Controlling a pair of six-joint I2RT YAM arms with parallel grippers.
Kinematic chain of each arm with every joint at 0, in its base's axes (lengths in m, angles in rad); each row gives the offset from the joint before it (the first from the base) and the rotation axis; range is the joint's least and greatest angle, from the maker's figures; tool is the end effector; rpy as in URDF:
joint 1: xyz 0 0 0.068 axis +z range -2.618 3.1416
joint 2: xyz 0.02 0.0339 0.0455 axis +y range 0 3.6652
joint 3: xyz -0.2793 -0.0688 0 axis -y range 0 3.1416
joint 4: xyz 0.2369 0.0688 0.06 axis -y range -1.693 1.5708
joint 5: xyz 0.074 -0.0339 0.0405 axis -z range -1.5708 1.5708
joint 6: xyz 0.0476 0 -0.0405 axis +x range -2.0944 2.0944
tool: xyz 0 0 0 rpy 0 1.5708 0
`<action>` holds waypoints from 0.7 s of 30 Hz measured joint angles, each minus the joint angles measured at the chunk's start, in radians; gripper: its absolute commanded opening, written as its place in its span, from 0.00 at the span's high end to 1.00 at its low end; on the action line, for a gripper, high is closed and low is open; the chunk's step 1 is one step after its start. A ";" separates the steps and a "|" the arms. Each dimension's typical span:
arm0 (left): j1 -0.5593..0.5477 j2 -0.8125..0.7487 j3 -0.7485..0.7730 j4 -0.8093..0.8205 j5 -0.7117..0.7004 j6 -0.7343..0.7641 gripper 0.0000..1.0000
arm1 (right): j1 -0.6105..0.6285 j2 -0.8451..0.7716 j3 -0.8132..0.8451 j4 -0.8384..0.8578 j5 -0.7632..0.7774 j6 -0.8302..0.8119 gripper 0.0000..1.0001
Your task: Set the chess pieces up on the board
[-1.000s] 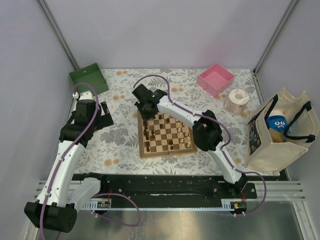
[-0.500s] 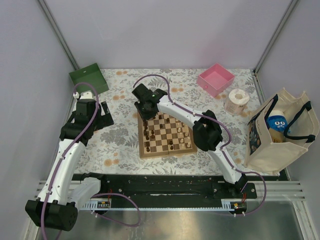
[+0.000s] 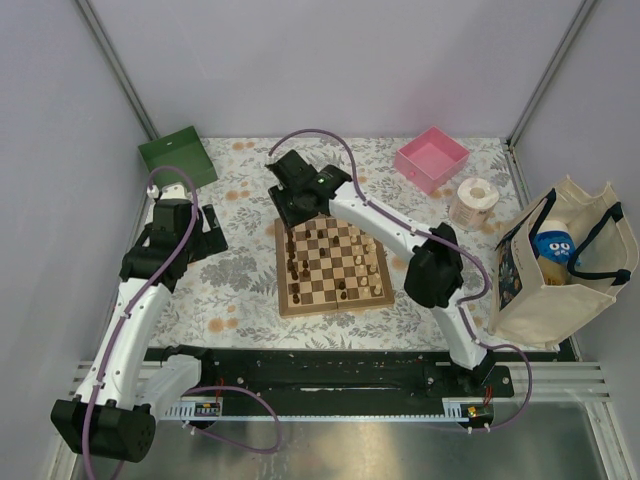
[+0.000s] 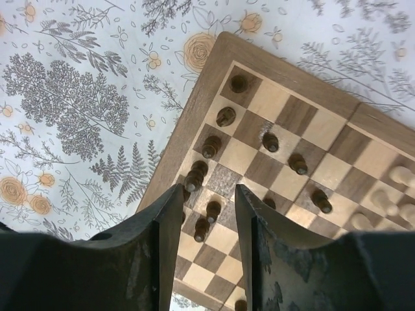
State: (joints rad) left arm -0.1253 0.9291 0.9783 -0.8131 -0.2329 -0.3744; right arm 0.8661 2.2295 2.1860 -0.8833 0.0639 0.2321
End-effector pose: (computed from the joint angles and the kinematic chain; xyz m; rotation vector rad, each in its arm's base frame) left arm 0.1734 -0.0108 0.3256 -0.4008 2.2742 0.0180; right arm 0.3283 0.3814 0.2868 -0.7645 2.4171 0.3723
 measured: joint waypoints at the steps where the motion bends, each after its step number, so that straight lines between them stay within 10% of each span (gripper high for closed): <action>1: 0.000 0.000 -0.002 0.000 0.000 0.000 0.01 | 0.000 -0.021 -0.009 0.002 0.009 -0.003 0.53; 21: 0.000 0.000 -0.006 0.000 0.000 0.000 0.01 | -0.124 -0.090 -0.243 0.101 -0.005 0.004 0.55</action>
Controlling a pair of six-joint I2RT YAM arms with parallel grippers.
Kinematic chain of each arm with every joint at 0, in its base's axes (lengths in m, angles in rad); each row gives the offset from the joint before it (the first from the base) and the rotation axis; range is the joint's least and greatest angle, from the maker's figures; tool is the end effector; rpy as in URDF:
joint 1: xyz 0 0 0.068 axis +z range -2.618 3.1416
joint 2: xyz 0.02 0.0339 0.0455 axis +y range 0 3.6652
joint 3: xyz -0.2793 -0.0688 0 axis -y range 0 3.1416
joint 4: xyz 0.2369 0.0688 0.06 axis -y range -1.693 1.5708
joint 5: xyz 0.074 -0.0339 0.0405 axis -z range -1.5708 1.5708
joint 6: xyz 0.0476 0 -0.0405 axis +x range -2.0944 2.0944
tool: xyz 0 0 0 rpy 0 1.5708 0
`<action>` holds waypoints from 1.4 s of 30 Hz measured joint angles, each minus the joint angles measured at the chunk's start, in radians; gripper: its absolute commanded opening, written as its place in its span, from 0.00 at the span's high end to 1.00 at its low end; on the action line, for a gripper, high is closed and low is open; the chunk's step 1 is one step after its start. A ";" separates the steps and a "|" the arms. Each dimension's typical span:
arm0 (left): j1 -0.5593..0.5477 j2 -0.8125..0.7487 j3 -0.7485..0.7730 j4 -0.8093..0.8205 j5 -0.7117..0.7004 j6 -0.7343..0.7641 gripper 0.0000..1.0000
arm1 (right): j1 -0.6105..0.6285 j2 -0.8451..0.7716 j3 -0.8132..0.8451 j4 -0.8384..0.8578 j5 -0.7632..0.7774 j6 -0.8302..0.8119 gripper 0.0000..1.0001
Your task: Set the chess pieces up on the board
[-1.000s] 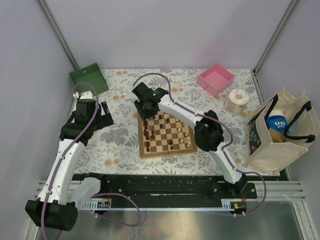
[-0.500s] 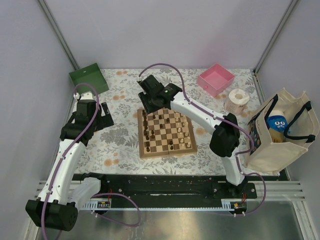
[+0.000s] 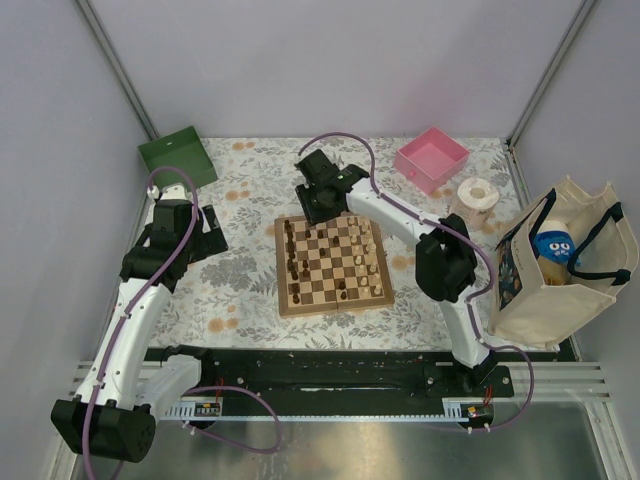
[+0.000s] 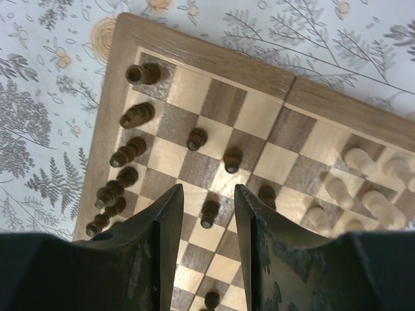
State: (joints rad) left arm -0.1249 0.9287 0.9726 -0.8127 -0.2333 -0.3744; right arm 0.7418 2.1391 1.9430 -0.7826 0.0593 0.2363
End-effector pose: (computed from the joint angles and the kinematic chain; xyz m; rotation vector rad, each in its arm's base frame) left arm 0.1733 -0.0107 0.3239 -0.4015 2.2787 0.0203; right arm 0.3574 0.3237 0.2608 -0.6215 2.4995 0.3016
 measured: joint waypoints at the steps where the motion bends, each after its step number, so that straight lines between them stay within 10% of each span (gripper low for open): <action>1: 0.000 0.000 0.000 0.000 0.000 0.000 0.01 | 0.002 0.015 0.016 -0.001 -0.010 0.001 0.55; 42: 0.013 0.008 0.000 0.000 0.012 0.000 0.01 | 0.026 0.264 0.278 -0.125 -0.042 -0.005 0.60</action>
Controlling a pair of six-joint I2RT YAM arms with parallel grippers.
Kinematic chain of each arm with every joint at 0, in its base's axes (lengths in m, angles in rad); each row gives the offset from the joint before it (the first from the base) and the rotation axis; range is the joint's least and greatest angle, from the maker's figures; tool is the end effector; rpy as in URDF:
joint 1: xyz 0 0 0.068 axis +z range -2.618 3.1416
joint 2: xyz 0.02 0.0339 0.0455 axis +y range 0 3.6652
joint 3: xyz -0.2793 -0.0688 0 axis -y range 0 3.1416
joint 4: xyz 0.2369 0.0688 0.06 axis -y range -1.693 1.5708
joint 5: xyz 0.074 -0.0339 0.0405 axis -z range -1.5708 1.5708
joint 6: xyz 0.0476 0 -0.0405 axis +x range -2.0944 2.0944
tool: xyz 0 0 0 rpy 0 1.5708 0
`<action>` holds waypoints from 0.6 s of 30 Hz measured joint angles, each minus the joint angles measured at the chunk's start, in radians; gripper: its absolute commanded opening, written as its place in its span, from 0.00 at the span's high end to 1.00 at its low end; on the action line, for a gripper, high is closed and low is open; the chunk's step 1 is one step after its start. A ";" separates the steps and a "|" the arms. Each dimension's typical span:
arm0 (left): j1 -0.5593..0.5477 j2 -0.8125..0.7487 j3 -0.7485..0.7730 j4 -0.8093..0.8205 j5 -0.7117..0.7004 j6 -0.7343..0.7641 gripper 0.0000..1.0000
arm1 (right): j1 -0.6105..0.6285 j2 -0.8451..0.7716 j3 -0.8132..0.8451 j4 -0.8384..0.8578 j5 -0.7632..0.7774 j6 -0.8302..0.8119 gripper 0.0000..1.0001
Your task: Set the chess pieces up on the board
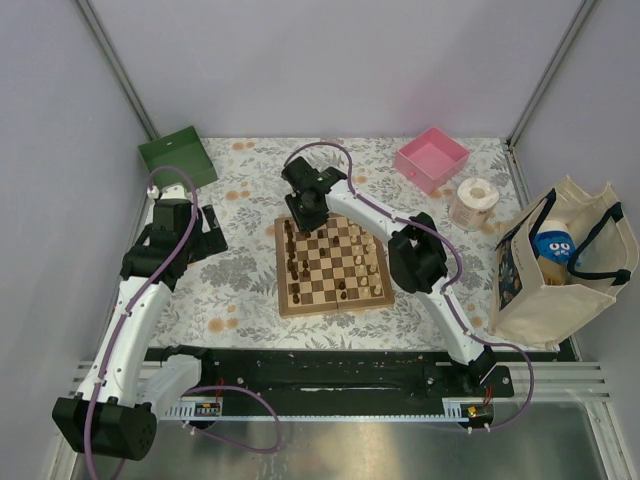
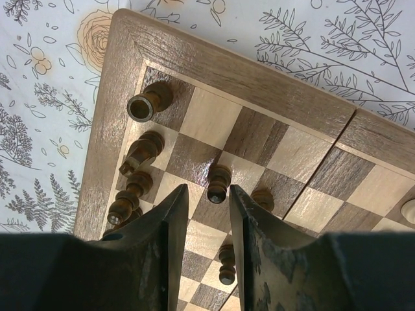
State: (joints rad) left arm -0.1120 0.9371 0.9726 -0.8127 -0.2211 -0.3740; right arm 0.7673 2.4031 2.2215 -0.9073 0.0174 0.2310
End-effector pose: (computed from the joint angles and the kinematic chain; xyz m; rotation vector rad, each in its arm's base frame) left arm 0.1752 -0.0092 0.3225 -0.4104 2.2879 0.0161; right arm 0.3797 0.3651 0.2100 -0.7085 2.6002 0.2964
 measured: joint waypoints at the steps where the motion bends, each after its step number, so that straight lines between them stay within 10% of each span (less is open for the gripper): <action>1: 0.000 0.001 0.000 0.000 0.001 0.000 0.01 | 0.000 0.002 0.000 0.000 0.000 0.000 0.60; 18: 0.002 0.003 0.000 0.000 0.008 0.000 0.01 | 0.000 0.002 -0.003 0.000 0.021 -0.002 0.80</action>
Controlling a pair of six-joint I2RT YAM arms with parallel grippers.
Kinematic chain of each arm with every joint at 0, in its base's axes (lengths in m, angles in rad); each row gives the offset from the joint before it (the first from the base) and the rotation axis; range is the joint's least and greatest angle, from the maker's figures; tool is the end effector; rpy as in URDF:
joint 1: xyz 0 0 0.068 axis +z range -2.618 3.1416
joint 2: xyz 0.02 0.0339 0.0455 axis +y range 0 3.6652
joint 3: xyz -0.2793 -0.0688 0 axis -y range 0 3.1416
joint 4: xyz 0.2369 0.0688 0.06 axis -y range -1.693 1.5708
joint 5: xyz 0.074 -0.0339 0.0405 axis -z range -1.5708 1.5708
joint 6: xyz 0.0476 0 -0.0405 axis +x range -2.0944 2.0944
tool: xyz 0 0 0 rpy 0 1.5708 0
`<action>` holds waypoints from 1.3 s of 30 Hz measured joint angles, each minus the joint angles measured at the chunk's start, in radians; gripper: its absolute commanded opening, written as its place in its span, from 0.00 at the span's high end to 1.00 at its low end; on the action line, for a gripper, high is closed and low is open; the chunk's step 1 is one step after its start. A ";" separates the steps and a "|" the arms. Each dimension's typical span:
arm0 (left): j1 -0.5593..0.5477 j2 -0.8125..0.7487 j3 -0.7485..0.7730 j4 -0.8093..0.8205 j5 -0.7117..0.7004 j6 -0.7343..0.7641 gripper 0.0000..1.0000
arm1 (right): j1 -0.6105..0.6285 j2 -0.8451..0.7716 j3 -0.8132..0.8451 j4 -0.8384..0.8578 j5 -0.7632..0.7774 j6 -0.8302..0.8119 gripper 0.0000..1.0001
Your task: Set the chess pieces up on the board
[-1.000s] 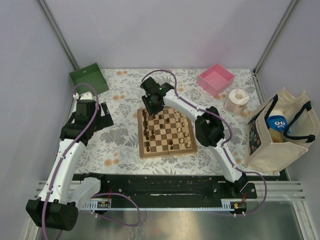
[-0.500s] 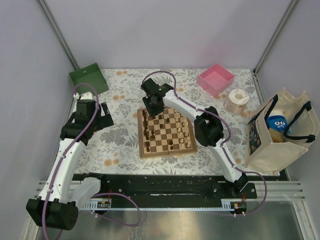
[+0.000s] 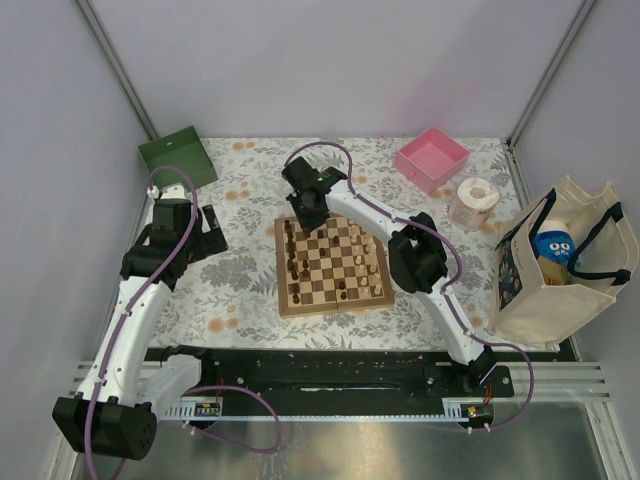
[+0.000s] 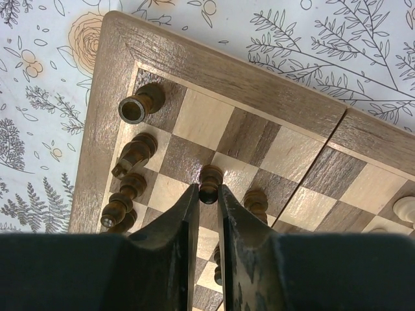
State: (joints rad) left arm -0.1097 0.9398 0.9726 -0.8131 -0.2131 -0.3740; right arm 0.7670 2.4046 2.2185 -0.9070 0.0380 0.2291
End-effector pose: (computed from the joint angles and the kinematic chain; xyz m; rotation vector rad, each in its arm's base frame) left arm 0.1757 -0.0092 0.3220 -0.4095 2.2927 0.0091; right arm 0.3804 0.3642 0.2084 -0.7032 2.5981 0.2681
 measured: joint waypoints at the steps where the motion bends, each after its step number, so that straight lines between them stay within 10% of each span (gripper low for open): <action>1: 0.000 0.000 0.000 0.000 0.000 0.000 0.01 | 0.000 0.000 0.000 0.000 0.000 0.000 0.82; 26: 0.006 0.011 0.000 0.000 0.006 0.000 0.01 | 0.000 0.103 0.171 -0.003 0.006 0.000 0.80; 39: 0.008 0.018 0.000 0.000 0.015 0.000 0.01 | 0.000 0.116 0.185 -0.004 0.006 -0.002 0.59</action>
State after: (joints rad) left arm -0.1020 0.9577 0.9726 -0.8127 -0.1978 -0.3740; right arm 0.7670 2.5206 2.4031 -0.9108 0.0444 0.2268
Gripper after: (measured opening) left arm 0.988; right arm 0.372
